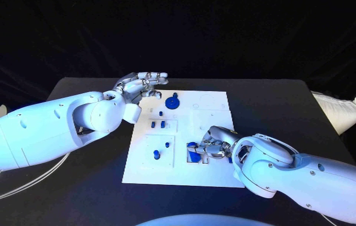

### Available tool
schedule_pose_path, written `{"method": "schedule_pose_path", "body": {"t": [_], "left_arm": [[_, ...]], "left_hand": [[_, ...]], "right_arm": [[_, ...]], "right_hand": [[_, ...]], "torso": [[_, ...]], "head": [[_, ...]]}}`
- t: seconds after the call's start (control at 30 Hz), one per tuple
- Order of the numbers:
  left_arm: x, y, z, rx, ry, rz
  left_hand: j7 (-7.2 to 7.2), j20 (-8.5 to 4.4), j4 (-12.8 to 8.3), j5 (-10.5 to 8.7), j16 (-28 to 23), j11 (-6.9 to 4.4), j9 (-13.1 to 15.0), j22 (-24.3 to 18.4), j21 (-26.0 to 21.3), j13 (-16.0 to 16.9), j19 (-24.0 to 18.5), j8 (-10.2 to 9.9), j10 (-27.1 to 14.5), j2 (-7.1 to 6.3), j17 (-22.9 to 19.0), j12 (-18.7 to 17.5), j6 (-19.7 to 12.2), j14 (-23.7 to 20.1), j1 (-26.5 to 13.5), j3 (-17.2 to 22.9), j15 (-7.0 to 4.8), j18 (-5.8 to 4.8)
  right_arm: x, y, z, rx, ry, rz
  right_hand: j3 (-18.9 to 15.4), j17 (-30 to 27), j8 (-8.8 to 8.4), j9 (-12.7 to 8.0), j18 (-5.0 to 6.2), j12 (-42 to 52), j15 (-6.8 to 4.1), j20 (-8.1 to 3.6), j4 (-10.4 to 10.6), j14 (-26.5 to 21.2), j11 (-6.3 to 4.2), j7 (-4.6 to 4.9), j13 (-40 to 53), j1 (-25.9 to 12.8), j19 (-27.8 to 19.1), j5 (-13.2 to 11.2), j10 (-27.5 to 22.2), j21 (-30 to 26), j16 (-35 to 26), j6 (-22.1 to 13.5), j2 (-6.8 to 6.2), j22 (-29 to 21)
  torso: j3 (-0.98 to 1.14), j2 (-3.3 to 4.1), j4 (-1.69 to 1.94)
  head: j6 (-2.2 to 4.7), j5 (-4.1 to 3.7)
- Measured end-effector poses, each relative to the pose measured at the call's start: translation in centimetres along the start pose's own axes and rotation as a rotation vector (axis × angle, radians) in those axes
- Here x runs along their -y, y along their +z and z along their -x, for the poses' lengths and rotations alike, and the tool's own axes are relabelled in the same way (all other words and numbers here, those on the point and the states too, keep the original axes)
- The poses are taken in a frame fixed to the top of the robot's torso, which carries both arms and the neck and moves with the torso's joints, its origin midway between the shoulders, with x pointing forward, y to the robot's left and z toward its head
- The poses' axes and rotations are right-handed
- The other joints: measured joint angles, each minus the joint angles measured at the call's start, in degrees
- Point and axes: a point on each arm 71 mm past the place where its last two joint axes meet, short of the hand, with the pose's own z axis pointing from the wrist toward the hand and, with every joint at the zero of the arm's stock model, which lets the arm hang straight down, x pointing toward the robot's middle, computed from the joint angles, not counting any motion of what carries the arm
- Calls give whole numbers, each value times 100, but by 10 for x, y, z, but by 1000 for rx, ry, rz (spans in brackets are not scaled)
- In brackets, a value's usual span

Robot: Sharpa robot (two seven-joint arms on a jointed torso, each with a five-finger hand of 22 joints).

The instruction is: Assemble the parts on the task board

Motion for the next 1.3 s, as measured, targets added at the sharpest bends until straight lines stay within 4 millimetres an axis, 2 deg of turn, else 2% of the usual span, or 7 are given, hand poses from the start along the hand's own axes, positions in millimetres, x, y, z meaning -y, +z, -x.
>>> {"method": "schedule_pose_path", "body": {"t": [0.07,0.27,0.3,0.37,0.53,0.73,1.3], "left_arm": [[0,0,0,0,0,0],[0,0,0,0,0,0],[0,0,0,0,0,0],[0,0,0,0,0,0],[0,0,0,-1,0,1],[0,0,0,0,0,1],[0,0,1,1,0,8]], "left_hand": [[0,0,0,0,0,0,0,0,0,0,0,0,0,-2,0,0,0,0,-2,0,0,0],[0,0,0,0,0,0,0,0,0,0,0,0,0,-23,0,0,0,0,-23,0,0,0],[0,0,0,0,0,0,0,0,0,0,0,0,0,-23,0,0,0,0,-23,0,0,0],[0,0,0,0,0,0,0,0,0,0,0,0,0,-23,0,0,0,0,-23,0,0,0],[0,0,0,0,0,0,0,1,0,0,0,0,0,-23,0,0,0,0,-23,0,0,0],[20,21,15,0,0,20,0,-5,0,0,-21,0,-20,-23,-10,0,-21,0,-23,-15,0,0],[20,21,15,0,0,20,0,-4,0,0,-21,0,-20,-23,8,21,-21,0,-23,-15,0,0]], "right_arm": [[0,0,-1,-2,-5,0],[0,1,0,3,-19,0],[0,1,0,5,-22,0],[0,1,0,8,-28,1],[-1,0,1,19,-44,9],[-3,-6,2,31,-56,27],[-4,-12,5,58,-59,45]], "right_hand": [[-90,0,-13,18,0,24,-17,0,4,2,-9,-78,0,-108,0,-165,-9,0,0,55,-57,0],[-396,0,-14,121,0,865,-25,0,1,9,-14,-95,174,-423,0,-790,-6,0,0,47,-109,-1],[-434,0,-14,135,-1,1534,-47,0,6,9,-151,-97,429,-419,0,-853,134,0,0,48,-107,-1],[-464,0,-14,153,0,1778,-37,0,7,-22,-205,-97,479,-490,0,-918,189,0,0,48,-106,-1],[-534,-1,-14,188,0,1810,-37,0,-4,-22,-224,-97,480,-503,0,-928,208,0,0,48,-127,-1],[-486,-1,-14,286,0,1810,-37,0,-272,-21,-224,-97,484,79,0,-1017,208,0,0,48,-252,-1],[-518,-2,-14,334,0,1833,-37,1,-205,-21,-223,-96,483,58,0,-1016,207,0,0,49,-190,-2]], "torso": [[1,0,0],[1,0,-1],[1,0,-1],[1,0,-3],[5,0,-3],[8,2,1],[6,2,-4]], "head": [[-2,3],[-10,8],[-10,8],[-11,9],[-12,12],[-13,9],[-16,21]]}}
